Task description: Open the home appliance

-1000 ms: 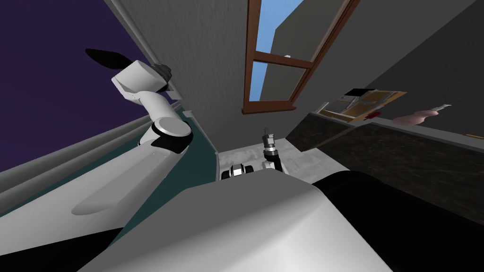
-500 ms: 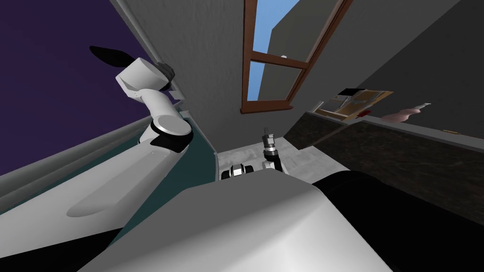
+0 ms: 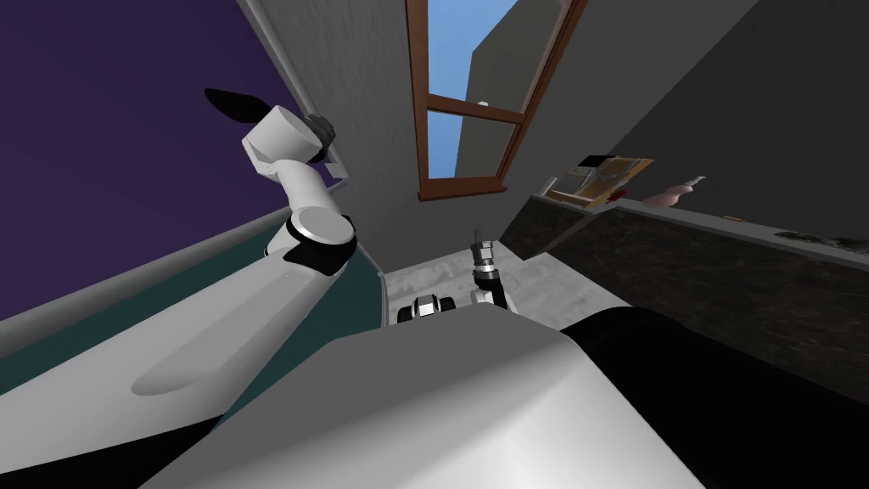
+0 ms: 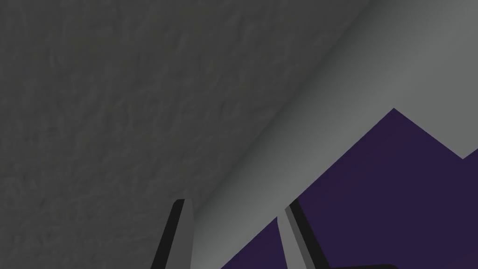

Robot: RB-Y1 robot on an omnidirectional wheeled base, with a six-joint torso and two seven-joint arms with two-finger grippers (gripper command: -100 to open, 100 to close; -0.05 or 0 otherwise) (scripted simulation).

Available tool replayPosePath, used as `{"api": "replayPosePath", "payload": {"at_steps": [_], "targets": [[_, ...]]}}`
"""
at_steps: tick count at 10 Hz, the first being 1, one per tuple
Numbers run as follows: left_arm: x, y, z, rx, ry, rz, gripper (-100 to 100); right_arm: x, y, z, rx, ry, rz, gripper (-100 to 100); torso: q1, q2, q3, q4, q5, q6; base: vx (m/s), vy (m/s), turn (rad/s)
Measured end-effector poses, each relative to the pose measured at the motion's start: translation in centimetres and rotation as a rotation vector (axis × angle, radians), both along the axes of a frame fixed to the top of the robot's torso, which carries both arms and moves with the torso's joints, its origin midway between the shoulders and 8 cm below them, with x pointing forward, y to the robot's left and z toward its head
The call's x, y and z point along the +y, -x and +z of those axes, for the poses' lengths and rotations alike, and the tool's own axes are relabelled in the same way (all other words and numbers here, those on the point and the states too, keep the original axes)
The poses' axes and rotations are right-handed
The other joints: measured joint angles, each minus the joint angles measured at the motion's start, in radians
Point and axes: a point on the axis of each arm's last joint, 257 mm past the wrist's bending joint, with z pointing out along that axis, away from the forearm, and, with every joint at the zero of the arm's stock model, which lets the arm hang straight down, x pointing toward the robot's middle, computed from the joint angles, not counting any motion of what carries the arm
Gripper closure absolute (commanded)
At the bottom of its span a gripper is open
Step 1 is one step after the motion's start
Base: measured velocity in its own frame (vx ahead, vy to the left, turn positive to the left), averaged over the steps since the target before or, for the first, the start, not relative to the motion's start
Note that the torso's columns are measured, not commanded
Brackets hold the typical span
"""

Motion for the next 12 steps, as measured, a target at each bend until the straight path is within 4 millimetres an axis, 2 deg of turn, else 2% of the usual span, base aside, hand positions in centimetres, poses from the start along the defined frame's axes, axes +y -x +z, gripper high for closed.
{"api": "replayPosePath", "payload": {"at_steps": [2, 3, 4, 5, 6, 12], "targets": [[-3.1, -0.3, 0.2, 0.001, 0.0, -0.046, 100, 0.0, 0.0, 0.0, 0.0, 0.0, 0.0, 0, -0.003, 0.001, 0.0, 0.0, -0.001, 0.003, -0.108, -0.045, -0.088], [-3.5, -0.3, 0.0, 0.003, 0.002, -0.055, 100, 0.0, 0.0, 0.0, 0.0, 0.0, 0.0, 0, 0.001, 0.0, 0.0, 0.001, 0.0, -0.001, -0.11, -0.059, -0.175], [-5.0, -0.1, 0.3, -0.001, 0.002, -0.077, 100, 0.0, 0.0, 0.0, 0.0, 0.0, 0.0, 0, -0.004, 0.001, 0.0, 0.0, -0.002, 0.006, -0.068, -0.031, -0.066], [-5.4, -0.2, 0.0, 0.005, 0.0, -0.083, 100, 0.0, 0.0, 0.0, 0.0, 0.0, 0.0, 0, -0.002, -0.001, -0.001, 0.0, -0.001, 0.001, -0.157, -0.017, -0.173], [-6.7, 0.2, 0.3, -0.003, 0.001, -0.106, 100, 0.0, 0.0, 0.0, 0.0, 0.0, 0.0, 0, -0.003, 0.003, 0.001, -0.001, -0.001, 0.005, -0.183, -0.041, -0.157], [-17.5, 0.2, 0.4, -0.002, 0.002, -0.276, 100, 0.0, 0.0, 0.0, 0.0, 0.0, 0.0, 0, 0.003, 0.003, 0.002, 0.001, 0.001, 0.0, -0.226, -0.06, -0.175]]}}
